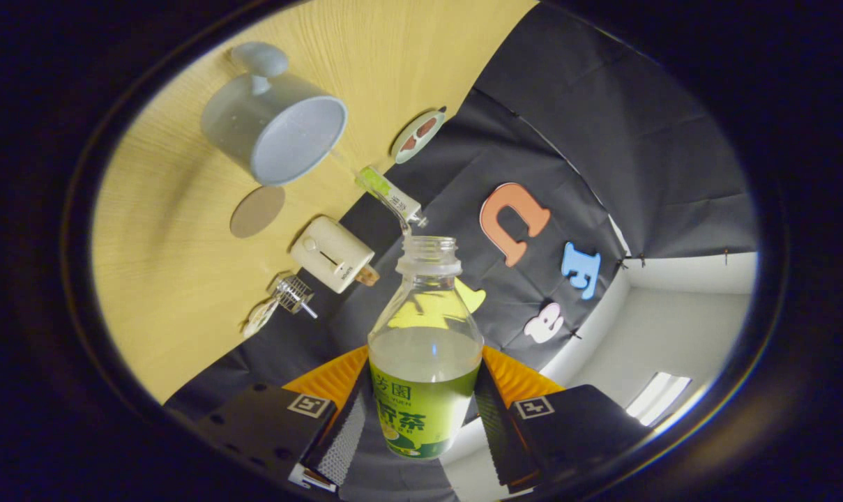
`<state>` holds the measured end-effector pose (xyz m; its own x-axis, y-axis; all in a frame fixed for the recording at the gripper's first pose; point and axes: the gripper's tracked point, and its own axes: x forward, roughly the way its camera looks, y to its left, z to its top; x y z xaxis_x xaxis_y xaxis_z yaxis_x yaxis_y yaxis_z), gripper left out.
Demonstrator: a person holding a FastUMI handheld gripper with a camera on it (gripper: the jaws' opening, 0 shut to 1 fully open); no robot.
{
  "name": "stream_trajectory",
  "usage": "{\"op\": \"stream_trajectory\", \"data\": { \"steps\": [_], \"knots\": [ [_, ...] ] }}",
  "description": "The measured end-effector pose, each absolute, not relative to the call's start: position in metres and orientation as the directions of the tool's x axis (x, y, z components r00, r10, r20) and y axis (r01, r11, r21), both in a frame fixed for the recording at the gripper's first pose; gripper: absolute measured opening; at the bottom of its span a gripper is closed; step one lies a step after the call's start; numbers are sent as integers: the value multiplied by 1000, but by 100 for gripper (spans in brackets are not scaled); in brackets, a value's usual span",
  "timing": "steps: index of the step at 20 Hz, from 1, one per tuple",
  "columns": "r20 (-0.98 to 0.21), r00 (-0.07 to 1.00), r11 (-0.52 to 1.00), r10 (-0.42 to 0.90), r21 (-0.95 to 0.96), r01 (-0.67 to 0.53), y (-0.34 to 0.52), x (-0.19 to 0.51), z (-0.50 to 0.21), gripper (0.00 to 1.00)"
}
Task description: Take the bottle from table, then pour the juice into the cup, finally place the bottle on the coaster
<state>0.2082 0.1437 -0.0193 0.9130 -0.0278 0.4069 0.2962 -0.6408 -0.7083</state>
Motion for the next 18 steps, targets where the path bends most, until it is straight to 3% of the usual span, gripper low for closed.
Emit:
{"op": "stream_trajectory", "data": {
  "steps": [11,18],
  "knots": [
    [368,929,-739,-38,-636,222,148,200,-23,82],
    [363,930,-721,-52,-658,217,145,201,-21,82]
  ]
}}
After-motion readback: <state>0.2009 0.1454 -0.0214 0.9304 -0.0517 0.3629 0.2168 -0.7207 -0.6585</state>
